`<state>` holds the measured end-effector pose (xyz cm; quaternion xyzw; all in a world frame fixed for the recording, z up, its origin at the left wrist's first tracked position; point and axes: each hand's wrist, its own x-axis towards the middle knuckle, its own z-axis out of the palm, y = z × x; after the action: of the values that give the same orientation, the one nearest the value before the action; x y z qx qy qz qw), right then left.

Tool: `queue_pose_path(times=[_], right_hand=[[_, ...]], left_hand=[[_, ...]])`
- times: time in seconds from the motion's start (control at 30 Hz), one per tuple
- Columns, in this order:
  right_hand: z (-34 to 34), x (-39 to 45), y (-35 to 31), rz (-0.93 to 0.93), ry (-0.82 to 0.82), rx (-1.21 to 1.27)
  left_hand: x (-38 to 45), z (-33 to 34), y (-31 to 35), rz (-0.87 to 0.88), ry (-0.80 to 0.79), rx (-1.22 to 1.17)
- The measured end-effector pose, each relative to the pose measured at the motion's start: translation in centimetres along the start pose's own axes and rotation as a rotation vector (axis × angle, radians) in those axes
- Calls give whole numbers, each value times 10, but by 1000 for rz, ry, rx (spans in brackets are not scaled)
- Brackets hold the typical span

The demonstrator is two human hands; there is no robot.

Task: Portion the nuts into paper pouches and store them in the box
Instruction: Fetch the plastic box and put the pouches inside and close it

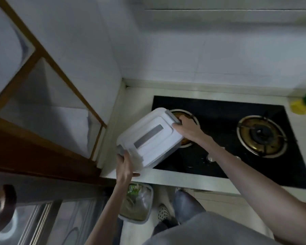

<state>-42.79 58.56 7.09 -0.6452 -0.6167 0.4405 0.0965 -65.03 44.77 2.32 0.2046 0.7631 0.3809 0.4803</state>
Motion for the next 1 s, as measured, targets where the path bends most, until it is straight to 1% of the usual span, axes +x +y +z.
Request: queue_pose_path(times=[0.03,0.13,0.23,0.3,0.43,0.6,0.7,0.83,0.93,1.0], right_hand=[[-7,-14,12,33,32,27],[-27,-59,56,134,109,140],[-44,-103,96,201,197,171],[-53,-128,117,243,275,213],[-71,-173,153,301,514,250],[-103,-244,201,345,801,286],[-124,-299,238,373,921,264],[-143,-388,300,450,1095,324],[-146,-457,353,525,1158,324],[-146,-503,388,596,1205,344]], left_hand=[[-3,7,3,50,-14,47],[-16,34,12,276,-73,302],[-37,61,22,428,-160,496],[-50,80,30,495,-193,580],[-81,121,44,578,-319,637],[-135,192,55,718,-460,658],[-181,240,51,799,-580,672],[-256,308,23,858,-753,664],[-317,357,-13,850,-863,678],[-361,385,-44,839,-930,730]])
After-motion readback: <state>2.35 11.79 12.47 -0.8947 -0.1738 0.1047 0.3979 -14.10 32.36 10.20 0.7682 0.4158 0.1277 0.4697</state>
